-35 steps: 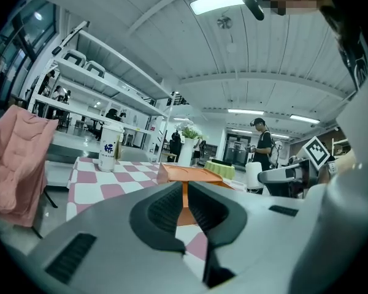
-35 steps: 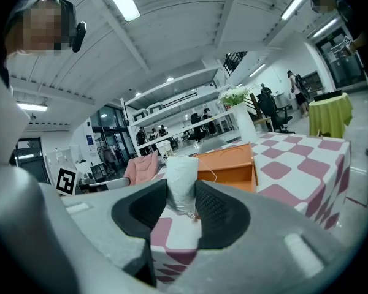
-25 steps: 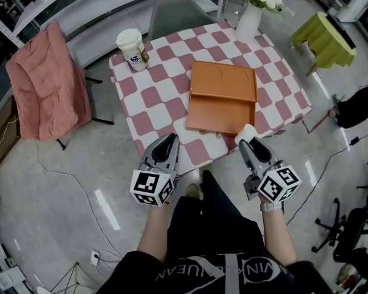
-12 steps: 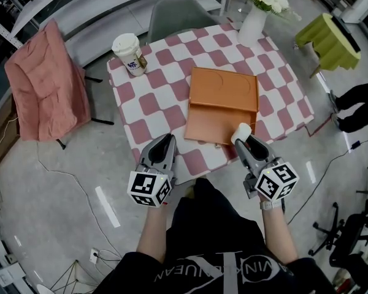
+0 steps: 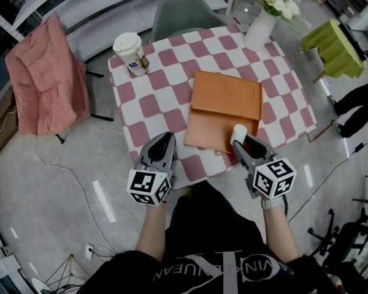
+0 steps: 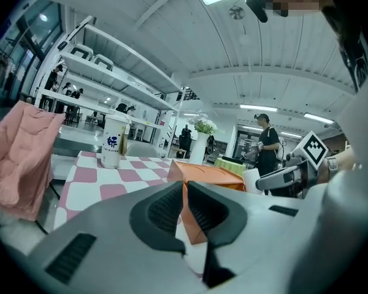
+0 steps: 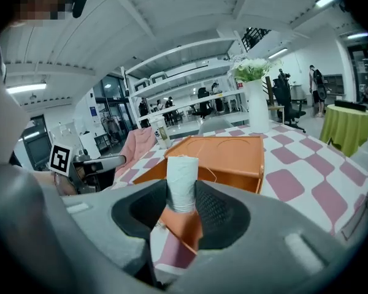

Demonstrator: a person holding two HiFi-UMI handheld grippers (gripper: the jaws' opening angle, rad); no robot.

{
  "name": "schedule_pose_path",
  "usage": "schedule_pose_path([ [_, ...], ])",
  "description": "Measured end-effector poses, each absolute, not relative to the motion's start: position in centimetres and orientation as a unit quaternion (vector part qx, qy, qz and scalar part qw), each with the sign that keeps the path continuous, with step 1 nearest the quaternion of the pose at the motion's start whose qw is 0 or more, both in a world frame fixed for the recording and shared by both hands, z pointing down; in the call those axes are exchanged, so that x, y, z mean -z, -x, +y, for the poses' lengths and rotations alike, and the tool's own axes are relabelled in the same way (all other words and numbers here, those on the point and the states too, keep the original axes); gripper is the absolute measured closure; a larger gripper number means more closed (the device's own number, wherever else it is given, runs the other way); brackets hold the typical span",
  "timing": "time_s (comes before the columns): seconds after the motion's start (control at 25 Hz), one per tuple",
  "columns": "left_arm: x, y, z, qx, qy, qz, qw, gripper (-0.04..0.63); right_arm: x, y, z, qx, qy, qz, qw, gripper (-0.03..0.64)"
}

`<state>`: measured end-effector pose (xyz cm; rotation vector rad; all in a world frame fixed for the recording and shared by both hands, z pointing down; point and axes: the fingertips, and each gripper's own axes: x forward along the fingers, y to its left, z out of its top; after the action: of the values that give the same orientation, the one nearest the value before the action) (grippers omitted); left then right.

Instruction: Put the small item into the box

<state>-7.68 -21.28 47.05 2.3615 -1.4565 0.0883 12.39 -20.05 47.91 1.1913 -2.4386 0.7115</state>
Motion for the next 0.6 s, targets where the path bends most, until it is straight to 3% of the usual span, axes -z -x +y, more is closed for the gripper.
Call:
schedule_pose_path([
  [0.6, -48.1, 8.9, -22.7, -0.04, -0.822, -0.534, 0.193, 0.566, -51.7, -10.7, -20.6, -0.189, -0.331, -0.834, 0.4, 0.471],
])
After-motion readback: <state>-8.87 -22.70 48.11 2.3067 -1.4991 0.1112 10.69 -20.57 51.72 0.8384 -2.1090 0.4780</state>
